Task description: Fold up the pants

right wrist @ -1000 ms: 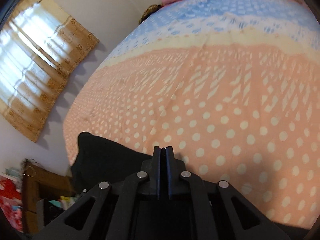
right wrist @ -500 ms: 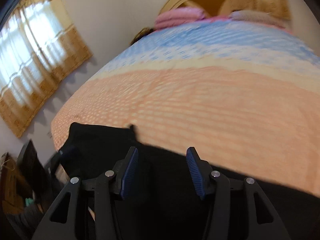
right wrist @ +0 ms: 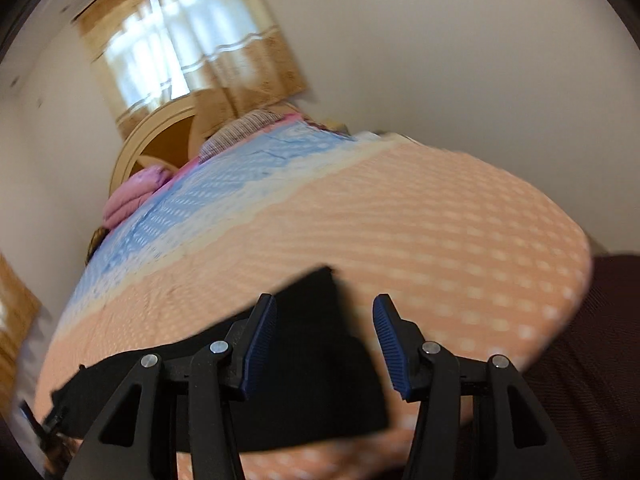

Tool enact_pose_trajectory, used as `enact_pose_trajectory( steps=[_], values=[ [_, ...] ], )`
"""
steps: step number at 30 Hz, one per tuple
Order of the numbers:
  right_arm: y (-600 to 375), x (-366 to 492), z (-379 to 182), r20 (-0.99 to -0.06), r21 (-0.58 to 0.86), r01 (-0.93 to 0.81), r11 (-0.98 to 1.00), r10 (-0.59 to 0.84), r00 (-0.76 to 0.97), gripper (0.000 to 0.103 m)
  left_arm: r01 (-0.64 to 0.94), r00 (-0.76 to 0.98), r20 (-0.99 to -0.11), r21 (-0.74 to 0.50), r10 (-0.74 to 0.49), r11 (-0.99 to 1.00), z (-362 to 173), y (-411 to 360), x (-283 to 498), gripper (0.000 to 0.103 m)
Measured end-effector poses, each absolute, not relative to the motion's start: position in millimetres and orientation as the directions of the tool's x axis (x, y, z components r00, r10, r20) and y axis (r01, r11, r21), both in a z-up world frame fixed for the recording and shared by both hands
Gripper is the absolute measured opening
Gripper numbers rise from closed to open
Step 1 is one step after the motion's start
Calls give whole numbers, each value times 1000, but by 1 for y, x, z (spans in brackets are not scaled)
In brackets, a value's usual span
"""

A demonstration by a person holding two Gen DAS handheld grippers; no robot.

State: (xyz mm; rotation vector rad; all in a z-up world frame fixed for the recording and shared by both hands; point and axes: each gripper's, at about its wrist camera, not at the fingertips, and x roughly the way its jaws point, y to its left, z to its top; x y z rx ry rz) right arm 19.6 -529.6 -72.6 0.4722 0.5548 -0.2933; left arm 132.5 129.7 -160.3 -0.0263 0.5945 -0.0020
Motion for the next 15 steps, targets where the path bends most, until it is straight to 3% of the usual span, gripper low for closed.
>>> enact_pose_trajectory(
  steps=[8, 12, 15],
  values=[
    [-552, 34, -107, -602, 401, 335, 853, -31, 798, 52, -116, 821, -570, -122, 26, 986, -163, 165, 139, 103],
    [-544, 34, -111, -587, 436, 281, 855, 34, 809, 52, -116, 818, -570, -25, 82, 993, -169, 152, 141, 103],
    [-538, 33, -113, -587, 437, 232, 869, 80, 806, 52, -125, 820, -565, -19, 92, 992, -171, 151, 142, 103]
  ],
)
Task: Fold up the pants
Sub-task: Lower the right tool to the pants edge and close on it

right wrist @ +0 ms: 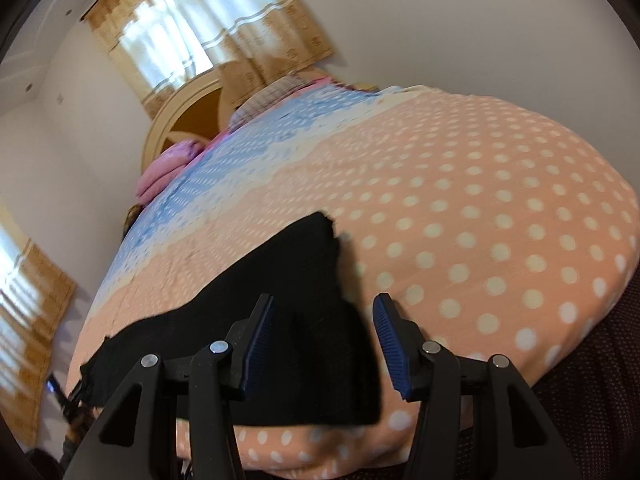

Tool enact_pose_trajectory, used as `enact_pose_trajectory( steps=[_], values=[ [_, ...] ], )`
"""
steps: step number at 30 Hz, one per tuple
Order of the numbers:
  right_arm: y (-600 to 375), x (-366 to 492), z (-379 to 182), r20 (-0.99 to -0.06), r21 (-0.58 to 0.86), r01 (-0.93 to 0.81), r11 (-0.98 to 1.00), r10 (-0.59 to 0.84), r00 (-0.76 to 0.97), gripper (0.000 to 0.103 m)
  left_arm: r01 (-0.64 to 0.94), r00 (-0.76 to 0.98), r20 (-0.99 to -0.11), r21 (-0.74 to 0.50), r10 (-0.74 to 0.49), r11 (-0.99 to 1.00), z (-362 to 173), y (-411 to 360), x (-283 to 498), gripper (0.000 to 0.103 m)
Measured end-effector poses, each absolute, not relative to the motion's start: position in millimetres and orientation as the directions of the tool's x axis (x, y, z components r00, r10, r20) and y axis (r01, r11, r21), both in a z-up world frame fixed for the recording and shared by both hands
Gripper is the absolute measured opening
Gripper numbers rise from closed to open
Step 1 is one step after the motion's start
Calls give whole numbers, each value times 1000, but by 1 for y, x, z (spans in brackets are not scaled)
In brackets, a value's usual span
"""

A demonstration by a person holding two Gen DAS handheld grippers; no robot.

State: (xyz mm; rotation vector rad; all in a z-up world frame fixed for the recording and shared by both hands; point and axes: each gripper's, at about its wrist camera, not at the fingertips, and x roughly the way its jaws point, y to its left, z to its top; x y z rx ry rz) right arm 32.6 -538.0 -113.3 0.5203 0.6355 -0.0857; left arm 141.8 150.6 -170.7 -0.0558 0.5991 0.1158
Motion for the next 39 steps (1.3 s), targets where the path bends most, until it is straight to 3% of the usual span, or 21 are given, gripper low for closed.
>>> enact_pose_trajectory(
  steps=[6, 7, 9, 14, 16, 20, 22, 23, 24, 25, 27, 33, 36, 39],
  values=[
    [-534, 31, -122, -571, 468, 191, 863, 130, 810, 50, -131, 820, -564, -10, 102, 991, -172, 153, 143, 103],
    [-532, 31, -122, -580, 452, 203, 869, 113, 807, 34, -131, 820, -563, -6, 105, 991, -172, 152, 143, 103],
    [-528, 32, -121, -597, 426, 235, 874, 77, 798, 16, -133, 818, -564, 1, 110, 991, -172, 152, 144, 103],
    [-532, 20, -110, -567, 412, 312, 856, -28, 824, 9, -137, 815, -567, 11, 118, 991, -173, 151, 144, 103],
    [-541, 27, -121, -615, 395, 364, 844, -52, 787, 7, -137, 814, -567, 26, 127, 990, -174, 149, 146, 103],
    [-541, 24, -124, -585, 423, 316, 849, -11, 811, 8, -133, 813, -568, 29, 126, 991, -175, 150, 146, 103],
    [-539, 20, -125, -577, 439, 286, 852, 24, 816, 13, -139, 808, -573, 33, 133, 990, -173, 149, 145, 103],
    [-539, 17, -125, -579, 441, 286, 851, 26, 815, 18, -144, 806, -576, 28, 134, 989, -170, 148, 144, 103],
    [-538, 12, -125, -574, 446, 283, 849, 29, 818, 31, -145, 809, -575, 8, 123, 989, -167, 148, 142, 103],
    [-537, 5, -123, -562, 456, 274, 847, 36, 826, 50, -144, 815, -569, -12, 112, 990, -164, 148, 140, 103],
    [-539, -11, -119, -531, 470, 273, 840, 22, 847, 63, -131, 832, -548, -40, 88, 991, -158, 146, 136, 103],
    [-541, -26, -122, -515, 527, 255, 811, 66, 855, 62, -120, 800, -590, 18, 108, 993, -173, 139, 148, 103],
    [-520, -18, -134, -581, 452, 271, 850, 50, 813, 34, -118, 811, -571, 54, 127, 992, -175, 136, 146, 103],
    [-510, -19, -134, -586, 421, 257, 870, 44, 809, 33, -121, 804, -582, 39, 121, 992, -171, 140, 145, 103]
  ],
)
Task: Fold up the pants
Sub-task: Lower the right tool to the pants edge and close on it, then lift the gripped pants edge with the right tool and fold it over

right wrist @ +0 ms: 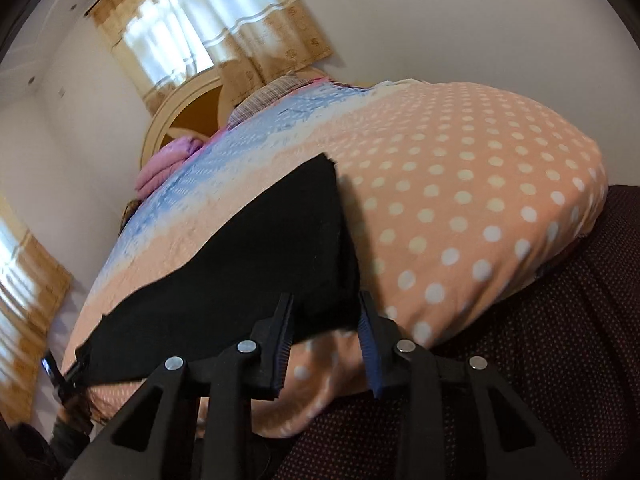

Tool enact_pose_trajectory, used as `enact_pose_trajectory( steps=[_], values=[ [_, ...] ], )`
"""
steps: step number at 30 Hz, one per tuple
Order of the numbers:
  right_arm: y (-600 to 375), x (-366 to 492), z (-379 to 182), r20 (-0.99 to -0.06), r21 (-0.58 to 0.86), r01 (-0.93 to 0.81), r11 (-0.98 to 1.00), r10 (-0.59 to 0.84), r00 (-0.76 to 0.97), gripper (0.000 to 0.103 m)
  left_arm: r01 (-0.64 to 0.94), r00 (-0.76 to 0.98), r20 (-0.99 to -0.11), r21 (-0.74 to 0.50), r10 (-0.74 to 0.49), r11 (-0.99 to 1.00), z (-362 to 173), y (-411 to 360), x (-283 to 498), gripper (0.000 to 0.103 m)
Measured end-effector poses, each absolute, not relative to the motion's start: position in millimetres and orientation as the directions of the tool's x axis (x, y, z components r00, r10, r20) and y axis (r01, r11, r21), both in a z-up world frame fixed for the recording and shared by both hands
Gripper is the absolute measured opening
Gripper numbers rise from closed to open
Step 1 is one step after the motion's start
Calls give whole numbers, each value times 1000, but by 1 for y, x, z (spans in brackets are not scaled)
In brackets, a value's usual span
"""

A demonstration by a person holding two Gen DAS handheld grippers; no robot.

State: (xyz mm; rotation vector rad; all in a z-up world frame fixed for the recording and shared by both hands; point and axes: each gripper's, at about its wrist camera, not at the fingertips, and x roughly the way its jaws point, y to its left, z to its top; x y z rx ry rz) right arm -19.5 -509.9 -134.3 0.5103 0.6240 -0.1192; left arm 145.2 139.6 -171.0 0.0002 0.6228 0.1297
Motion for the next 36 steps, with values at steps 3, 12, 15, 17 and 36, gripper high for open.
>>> enact_pose_trajectory(
  steps=[3, 12, 15, 17, 36],
  values=[
    [-519, -24, -131, -555, 474, 250, 844, 66, 829, 33, -139, 811, -572, 20, 126, 990, -160, 139, 139, 103],
    [-532, -33, -111, -473, 513, 253, 821, 25, 881, 47, 46, 851, -523, -31, -56, 998, -118, 77, 137, 103],
    [-529, -19, -113, -490, 503, 266, 822, 18, 872, 47, 93, 833, -545, -31, -94, 995, -120, 51, 145, 103],
    [-526, -12, -114, -487, 511, 256, 820, 31, 873, 47, 135, 820, -560, -13, -119, 991, -123, 30, 149, 103],
    [-518, 6, -128, -539, 454, 281, 845, 10, 842, 47, 155, 717, -687, -10, -119, 988, -156, -2, 162, 103]
  ],
)
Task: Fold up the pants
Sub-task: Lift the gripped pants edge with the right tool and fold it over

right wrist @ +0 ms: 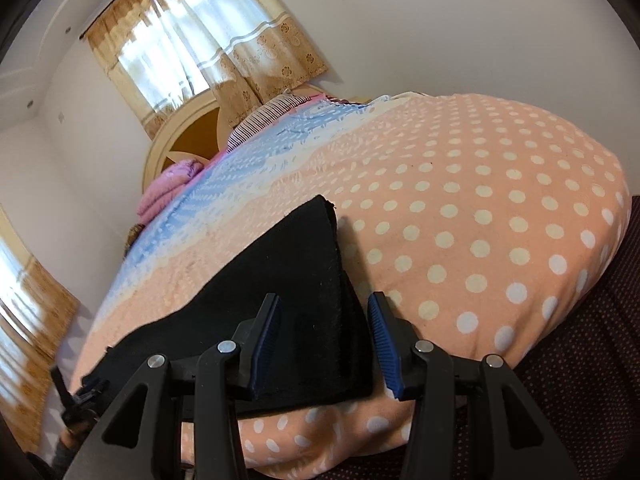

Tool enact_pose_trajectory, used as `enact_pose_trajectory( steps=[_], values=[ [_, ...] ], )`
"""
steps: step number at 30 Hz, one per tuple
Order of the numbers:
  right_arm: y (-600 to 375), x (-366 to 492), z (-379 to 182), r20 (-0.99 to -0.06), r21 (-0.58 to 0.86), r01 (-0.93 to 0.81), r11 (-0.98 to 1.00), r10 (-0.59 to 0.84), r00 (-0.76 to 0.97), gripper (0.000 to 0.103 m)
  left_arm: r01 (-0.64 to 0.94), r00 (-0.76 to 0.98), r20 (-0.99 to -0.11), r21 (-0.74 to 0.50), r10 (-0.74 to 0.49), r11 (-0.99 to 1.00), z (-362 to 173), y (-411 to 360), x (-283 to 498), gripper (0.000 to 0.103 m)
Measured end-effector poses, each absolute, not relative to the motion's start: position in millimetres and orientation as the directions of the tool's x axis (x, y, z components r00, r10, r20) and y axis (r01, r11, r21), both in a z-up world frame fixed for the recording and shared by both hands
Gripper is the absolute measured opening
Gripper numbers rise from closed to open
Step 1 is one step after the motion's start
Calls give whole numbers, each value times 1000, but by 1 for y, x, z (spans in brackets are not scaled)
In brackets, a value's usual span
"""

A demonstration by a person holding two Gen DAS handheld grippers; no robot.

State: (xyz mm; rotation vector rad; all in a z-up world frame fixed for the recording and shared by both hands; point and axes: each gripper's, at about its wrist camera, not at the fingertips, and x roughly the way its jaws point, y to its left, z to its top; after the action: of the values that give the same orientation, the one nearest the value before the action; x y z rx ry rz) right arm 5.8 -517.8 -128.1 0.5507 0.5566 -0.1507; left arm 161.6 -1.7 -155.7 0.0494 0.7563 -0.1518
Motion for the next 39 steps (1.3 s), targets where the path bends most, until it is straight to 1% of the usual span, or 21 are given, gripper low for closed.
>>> enact_pose_trajectory(
  steps=[2, 5, 9, 11, 13, 14, 17, 23, 26, 27, 32, 39],
  values=[
    [-516, 5, -127, -539, 462, 287, 839, 8, 843, 47, 154, 715, -687, -22, -127, 988, -156, -1, 162, 103],
    [-513, 3, -130, -512, 515, 245, 821, 65, 857, 47, 157, 716, -684, -33, -137, 987, -157, 1, 162, 103],
    [-514, 5, -134, -502, 503, 232, 833, 63, 863, 45, 161, 717, -681, -48, -150, 986, -159, 4, 162, 103],
    [-520, 3, -137, -490, 538, 235, 810, 74, 868, 38, 160, 718, -680, -51, -152, 986, -159, 4, 162, 103],
    [-527, 0, -141, -491, 555, 245, 795, 75, 868, 22, 159, 720, -677, -52, -152, 986, -159, 4, 163, 103],
    [-531, -2, -144, -484, 574, 244, 781, 84, 871, 20, 159, 720, -677, -53, -153, 986, -160, 4, 163, 103],
    [-535, -4, -146, -473, 592, 237, 770, 94, 876, 19, 160, 721, -675, -57, -156, 985, -160, 4, 163, 103],
    [-521, 2, -139, -504, 503, 265, 823, 31, 863, 20, 160, 726, -669, -63, -160, 985, -161, 5, 163, 103],
    [-523, 1, -138, -502, 531, 268, 804, 44, 864, 18, 160, 728, -665, -67, -163, 985, -162, 6, 162, 103],
    [-524, 1, -138, -501, 535, 269, 801, 45, 864, 16, 160, 728, -666, -67, -163, 985, -162, 6, 162, 103],
    [-521, -3, -136, -483, 537, 265, 801, 34, 875, 14, 162, 725, -669, -68, -165, 985, -162, 6, 162, 103],
    [-490, -8, -106, -441, 457, 235, 858, -10, 897, 13, 151, 727, -667, -75, -162, 986, -160, 8, 160, 103]
  ],
)
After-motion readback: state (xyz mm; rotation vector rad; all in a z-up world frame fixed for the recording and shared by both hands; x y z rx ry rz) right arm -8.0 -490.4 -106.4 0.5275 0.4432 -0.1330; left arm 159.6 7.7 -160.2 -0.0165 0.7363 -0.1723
